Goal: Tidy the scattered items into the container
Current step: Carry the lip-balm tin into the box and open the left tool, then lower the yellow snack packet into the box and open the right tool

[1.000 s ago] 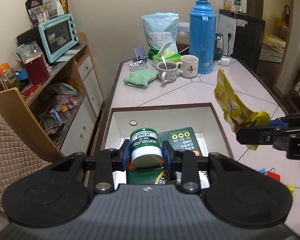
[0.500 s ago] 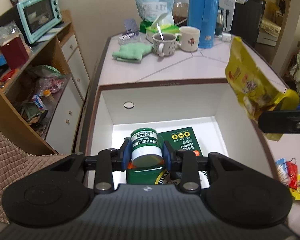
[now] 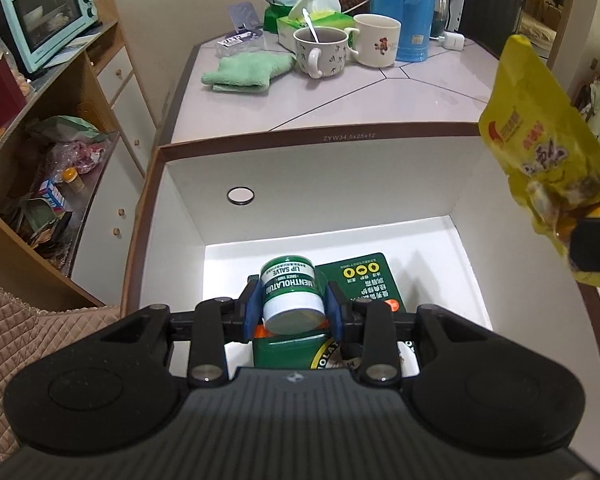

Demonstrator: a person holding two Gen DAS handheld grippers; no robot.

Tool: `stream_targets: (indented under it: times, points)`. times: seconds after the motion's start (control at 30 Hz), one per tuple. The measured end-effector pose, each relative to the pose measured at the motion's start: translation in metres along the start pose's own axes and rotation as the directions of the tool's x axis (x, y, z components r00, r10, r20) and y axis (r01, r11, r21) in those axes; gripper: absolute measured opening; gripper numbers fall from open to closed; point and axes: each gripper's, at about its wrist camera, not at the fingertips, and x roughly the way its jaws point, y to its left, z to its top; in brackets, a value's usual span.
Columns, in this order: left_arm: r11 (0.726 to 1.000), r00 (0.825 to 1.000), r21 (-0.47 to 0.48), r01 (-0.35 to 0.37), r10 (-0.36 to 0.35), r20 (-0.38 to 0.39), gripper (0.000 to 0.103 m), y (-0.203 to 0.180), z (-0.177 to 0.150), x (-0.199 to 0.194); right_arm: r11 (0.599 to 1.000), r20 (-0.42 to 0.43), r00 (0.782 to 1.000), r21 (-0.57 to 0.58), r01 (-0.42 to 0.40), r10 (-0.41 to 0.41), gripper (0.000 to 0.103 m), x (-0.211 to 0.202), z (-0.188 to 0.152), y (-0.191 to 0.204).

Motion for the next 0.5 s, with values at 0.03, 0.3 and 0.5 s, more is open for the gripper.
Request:
stream_targets:
  times: [0.03,0.3,0.5]
  points:
    - [1.000,1.000,0.002,-0.001,0.001,-0.001,0.030,0.000,0.000,0.002,1.000,-0.002,1.000,0.001,0.000,0.000,0.025,0.000,0.000,0.000]
    - [1.000,0.999,0.001,-0.020,0.020,0.036,0.035,0.006,0.001,-0.012,1.000,-0.025,1.000,-0.007,0.008,-0.008,0.025,0.007,-0.003,0.005]
    - [0.999,0.999,-0.042,-0.025,0.027,0.044,0.037,0.016,0.000,-0.037,1.000,-0.050,0.998,-0.015,0.023,-0.024,0.025,0.016,-0.007,0.008]
